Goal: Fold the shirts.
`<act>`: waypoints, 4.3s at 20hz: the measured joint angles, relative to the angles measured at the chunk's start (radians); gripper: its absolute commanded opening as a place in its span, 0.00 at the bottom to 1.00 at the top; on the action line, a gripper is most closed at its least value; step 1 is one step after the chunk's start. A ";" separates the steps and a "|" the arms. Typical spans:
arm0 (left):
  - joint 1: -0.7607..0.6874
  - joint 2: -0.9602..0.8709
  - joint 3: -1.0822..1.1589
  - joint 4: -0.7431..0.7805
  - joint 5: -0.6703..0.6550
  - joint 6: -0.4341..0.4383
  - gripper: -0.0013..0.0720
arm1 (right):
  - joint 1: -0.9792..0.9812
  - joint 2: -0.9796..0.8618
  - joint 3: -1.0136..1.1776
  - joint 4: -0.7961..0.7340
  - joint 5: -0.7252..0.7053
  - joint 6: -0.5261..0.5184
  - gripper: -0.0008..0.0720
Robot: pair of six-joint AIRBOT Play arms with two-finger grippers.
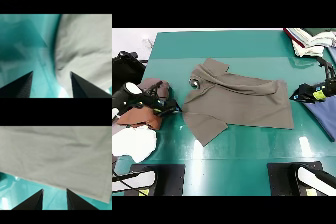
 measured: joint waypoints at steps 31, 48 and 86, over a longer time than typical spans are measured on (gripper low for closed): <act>-0.146 0.122 0.091 -0.098 0.092 -0.001 0.05 | -0.155 -0.077 -0.397 0.282 -0.353 -0.153 0.03; -0.048 0.510 1.131 0.048 0.066 -0.034 0.05 | -0.446 0.296 0.830 0.315 -0.100 -0.077 0.03; -0.113 -0.314 0.568 0.072 -0.172 -0.055 0.74 | 0.023 -0.302 0.103 -0.087 -0.126 0.027 0.46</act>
